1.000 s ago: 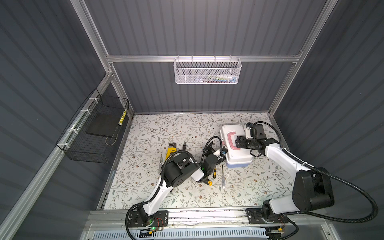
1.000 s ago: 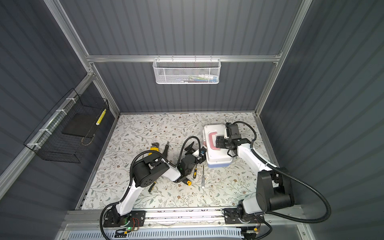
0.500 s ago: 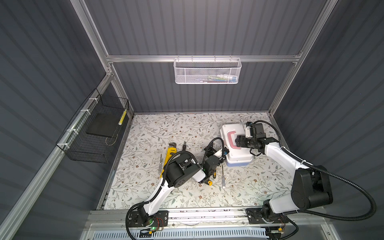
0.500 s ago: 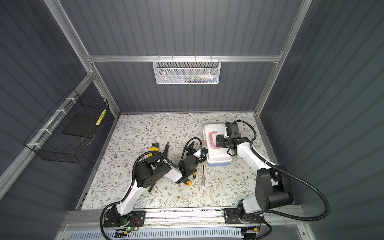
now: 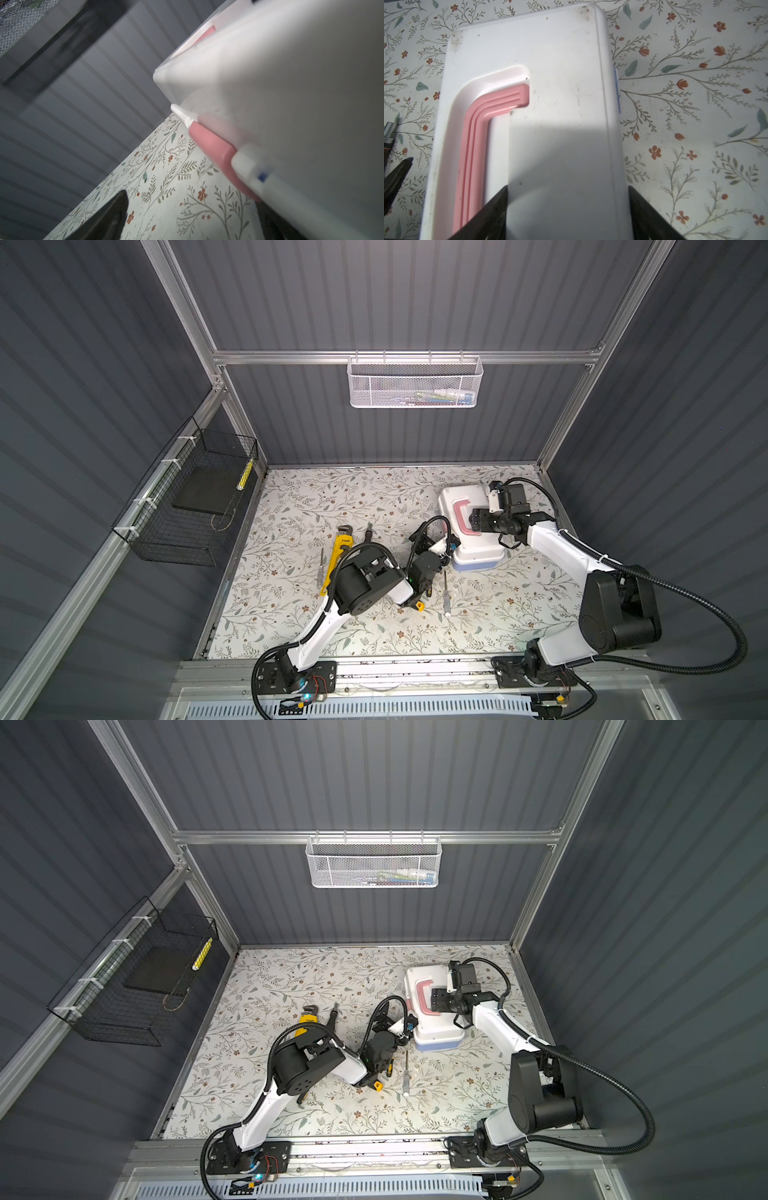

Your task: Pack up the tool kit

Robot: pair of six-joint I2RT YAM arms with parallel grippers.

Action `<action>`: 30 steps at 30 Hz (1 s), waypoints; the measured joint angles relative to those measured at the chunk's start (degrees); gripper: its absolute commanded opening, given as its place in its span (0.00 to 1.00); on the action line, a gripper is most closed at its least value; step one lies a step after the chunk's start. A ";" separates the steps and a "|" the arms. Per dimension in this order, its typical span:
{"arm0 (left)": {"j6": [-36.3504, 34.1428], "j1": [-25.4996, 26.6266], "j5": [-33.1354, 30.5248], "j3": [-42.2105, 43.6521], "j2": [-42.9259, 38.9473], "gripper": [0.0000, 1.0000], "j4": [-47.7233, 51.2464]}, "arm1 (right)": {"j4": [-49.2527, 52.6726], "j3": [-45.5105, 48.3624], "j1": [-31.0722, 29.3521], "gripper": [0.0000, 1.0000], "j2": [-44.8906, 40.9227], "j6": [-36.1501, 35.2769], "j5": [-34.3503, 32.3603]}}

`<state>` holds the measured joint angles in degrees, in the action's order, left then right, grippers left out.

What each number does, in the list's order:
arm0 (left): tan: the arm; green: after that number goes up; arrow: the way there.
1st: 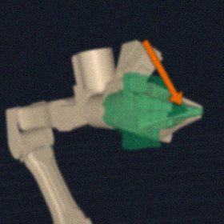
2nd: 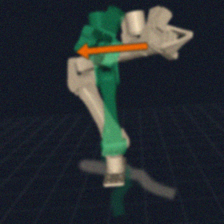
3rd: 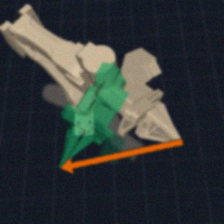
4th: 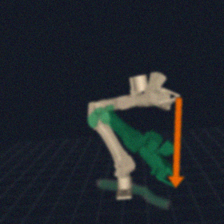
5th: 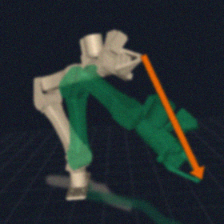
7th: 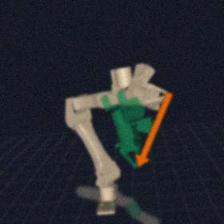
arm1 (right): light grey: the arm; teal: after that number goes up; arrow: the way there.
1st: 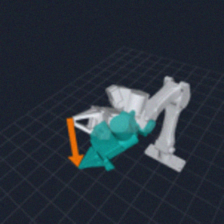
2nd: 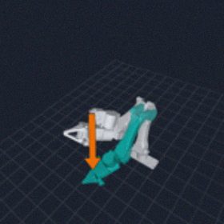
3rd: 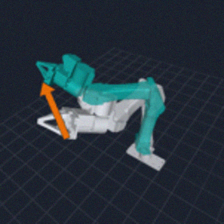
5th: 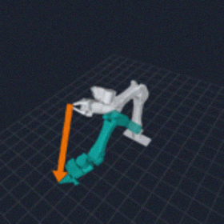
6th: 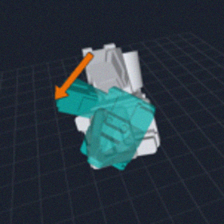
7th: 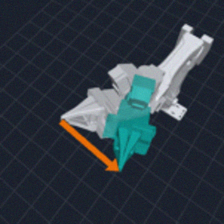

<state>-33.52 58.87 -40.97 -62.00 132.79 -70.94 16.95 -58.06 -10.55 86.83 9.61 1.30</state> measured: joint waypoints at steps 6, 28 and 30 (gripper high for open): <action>-0.22 0.28 -2.86 -0.33 -0.02 0.91 -1.95 | 0.04 -0.20 -0.33 0.41 0.24 0.04 -0.61; 3.98 0.48 -4.22 5.18 -6.25 1.00 -0.39 | -0.22 0.35 -0.94 0.49 -0.66 0.79 0.44; 5.42 0.72 -4.00 6.58 -8.50 1.00 1.68 | -0.04 0.42 -1.25 0.49 -0.90 0.85 0.92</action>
<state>-28.10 59.59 -44.97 -55.42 124.29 -69.25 16.91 -57.65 -11.79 85.93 10.46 2.22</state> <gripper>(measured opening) 0.997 0.790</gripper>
